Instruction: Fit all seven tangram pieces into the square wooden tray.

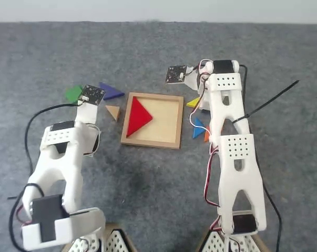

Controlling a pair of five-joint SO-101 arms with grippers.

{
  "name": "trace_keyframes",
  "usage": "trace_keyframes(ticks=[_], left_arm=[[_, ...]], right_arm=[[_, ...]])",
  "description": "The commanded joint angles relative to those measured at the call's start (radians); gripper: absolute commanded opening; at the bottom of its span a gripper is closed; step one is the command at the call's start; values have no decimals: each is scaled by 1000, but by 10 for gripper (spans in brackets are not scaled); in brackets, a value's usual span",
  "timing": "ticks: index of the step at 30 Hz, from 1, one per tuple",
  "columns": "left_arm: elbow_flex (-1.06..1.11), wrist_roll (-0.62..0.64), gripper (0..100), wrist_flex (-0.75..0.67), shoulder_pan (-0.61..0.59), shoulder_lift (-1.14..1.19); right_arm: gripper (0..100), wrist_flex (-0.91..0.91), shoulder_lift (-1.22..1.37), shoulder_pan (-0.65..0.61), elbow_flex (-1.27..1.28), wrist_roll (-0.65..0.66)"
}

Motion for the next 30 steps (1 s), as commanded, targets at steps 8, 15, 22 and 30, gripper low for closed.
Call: trace_keyframes(ticks=[8, 15, 22, 30], left_arm=[[-4, -9, 14, -14, -3, -49], [-4, -9, 14, -14, -3, -49], [-4, -9, 14, -14, -3, -49], [-4, -9, 14, -14, -3, -49]], right_arm=[[199, -4, 28, 62, -18, -44], [198, -4, 24, 59, -54, -86], [197, 82, 22, 35, -269, -135], [195, 79, -36, -15, -292, -315]])
